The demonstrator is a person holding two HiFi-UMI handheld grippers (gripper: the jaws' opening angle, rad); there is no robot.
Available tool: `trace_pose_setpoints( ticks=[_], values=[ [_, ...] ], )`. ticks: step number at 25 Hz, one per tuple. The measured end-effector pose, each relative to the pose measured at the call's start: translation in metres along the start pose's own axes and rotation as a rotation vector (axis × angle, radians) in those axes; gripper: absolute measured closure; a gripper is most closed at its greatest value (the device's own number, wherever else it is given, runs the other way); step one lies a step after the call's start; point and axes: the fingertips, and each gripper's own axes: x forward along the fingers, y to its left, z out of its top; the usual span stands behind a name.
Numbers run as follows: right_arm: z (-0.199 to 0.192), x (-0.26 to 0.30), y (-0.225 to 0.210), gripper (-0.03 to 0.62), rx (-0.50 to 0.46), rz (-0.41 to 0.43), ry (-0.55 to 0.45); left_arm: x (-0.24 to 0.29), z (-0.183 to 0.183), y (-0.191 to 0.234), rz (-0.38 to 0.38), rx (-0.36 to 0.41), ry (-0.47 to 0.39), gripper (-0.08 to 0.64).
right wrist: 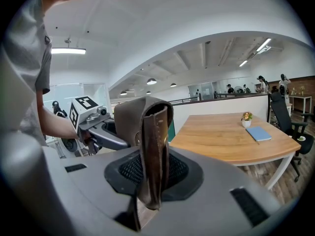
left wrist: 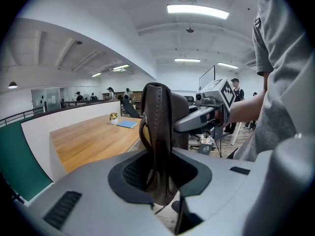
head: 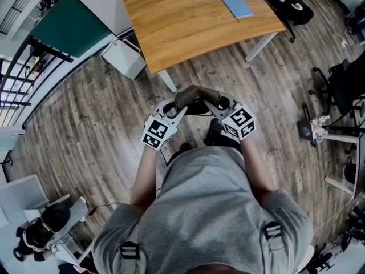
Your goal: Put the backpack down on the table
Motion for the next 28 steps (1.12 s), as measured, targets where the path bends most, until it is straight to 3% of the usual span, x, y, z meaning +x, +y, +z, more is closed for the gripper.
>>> trace_pose_setpoints(
  ticks=[28],
  values=[
    [0.003,-0.022,-0.136,0.515,0.015,0.104,0.007,0.122,0.046,0.012,0.097,-0.013,0.057,0.454]
  ],
)
